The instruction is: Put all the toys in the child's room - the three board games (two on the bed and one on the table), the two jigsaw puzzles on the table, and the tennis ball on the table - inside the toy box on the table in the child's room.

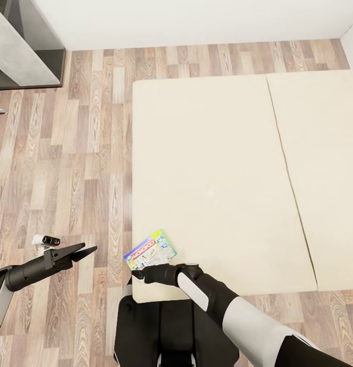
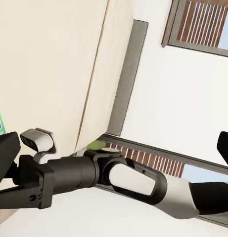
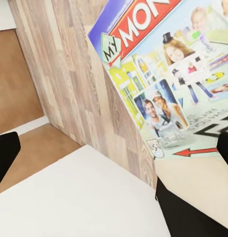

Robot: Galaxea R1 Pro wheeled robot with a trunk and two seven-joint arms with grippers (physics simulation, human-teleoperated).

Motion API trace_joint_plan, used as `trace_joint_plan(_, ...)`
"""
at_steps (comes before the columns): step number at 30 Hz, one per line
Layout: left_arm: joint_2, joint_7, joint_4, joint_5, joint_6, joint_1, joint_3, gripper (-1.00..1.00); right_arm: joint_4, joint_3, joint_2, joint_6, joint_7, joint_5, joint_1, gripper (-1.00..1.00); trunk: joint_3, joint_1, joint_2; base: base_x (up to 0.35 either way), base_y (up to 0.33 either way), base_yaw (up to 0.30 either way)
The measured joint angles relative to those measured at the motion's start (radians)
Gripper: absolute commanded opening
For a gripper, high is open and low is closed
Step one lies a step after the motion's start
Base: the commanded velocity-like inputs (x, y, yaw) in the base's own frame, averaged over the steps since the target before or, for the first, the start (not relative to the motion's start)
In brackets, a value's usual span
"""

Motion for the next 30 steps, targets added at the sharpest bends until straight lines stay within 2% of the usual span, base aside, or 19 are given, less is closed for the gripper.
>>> trace_joint_plan(21,0.000,0.000,0.000,0.001,0.000,0.000,0.000,1.00,0.005,0.004,0.000,-0.010,0.003,0.003,0.000,1.00,0.000,0.000,0.000,0.000,0.000,0.000)
trace_joint_plan(30,0.000,0.000,0.000,0.001,0.000,0.000,0.000,1.00,0.047,-0.001,0.000,0.012,0.002,0.001,0.000,1.00,0.000,0.000,0.000,0.000,0.000,0.000)
